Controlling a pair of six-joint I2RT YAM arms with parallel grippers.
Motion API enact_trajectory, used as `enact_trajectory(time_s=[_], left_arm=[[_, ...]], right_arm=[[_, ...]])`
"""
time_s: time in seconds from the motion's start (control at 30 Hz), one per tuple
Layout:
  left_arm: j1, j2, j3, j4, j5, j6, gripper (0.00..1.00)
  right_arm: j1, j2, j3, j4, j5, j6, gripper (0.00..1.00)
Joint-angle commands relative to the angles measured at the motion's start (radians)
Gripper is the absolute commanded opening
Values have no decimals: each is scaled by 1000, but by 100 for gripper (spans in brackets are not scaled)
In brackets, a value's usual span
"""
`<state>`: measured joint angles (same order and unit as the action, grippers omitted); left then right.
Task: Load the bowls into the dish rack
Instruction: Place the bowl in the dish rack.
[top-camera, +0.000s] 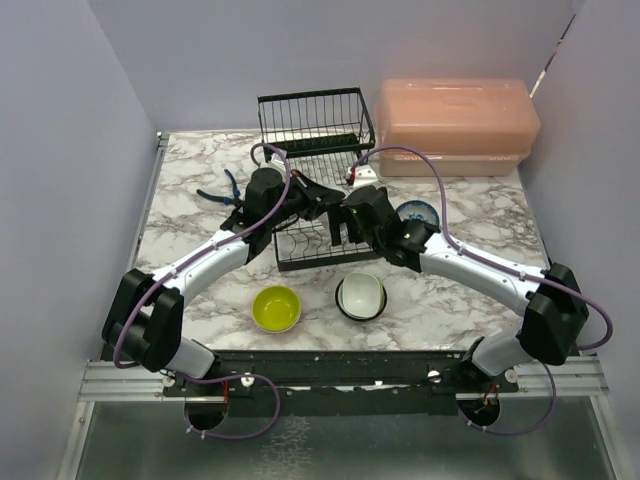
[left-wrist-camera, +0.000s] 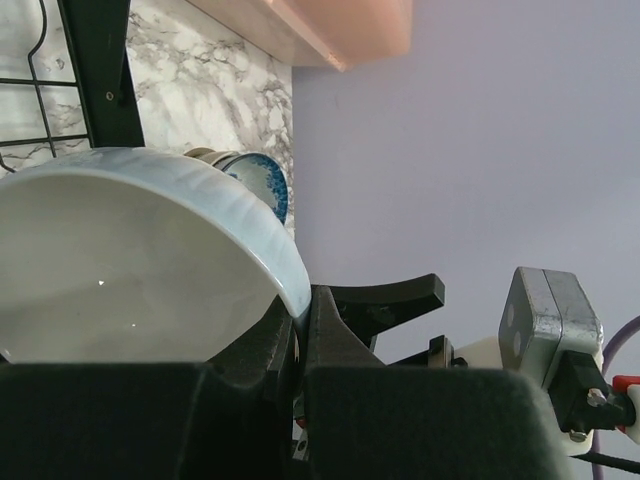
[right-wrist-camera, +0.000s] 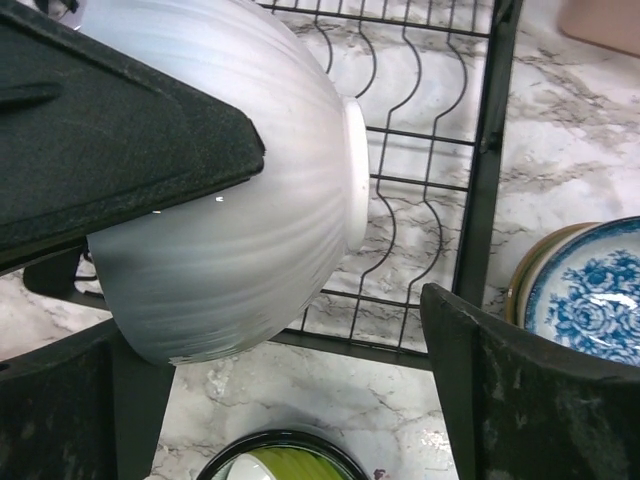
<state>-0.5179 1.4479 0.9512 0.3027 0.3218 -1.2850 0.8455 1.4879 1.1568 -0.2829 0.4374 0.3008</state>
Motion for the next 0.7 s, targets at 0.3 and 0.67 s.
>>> enact_trajectory(time_s=[0.3, 0.67], left_arm=[[41, 8, 31, -13, 57, 231, 0], [39, 99, -23, 302, 131, 347, 0]], right_arm=[[-156, -168, -107, 27, -522, 67, 100], [-434, -335, -208, 46, -849, 161, 100]])
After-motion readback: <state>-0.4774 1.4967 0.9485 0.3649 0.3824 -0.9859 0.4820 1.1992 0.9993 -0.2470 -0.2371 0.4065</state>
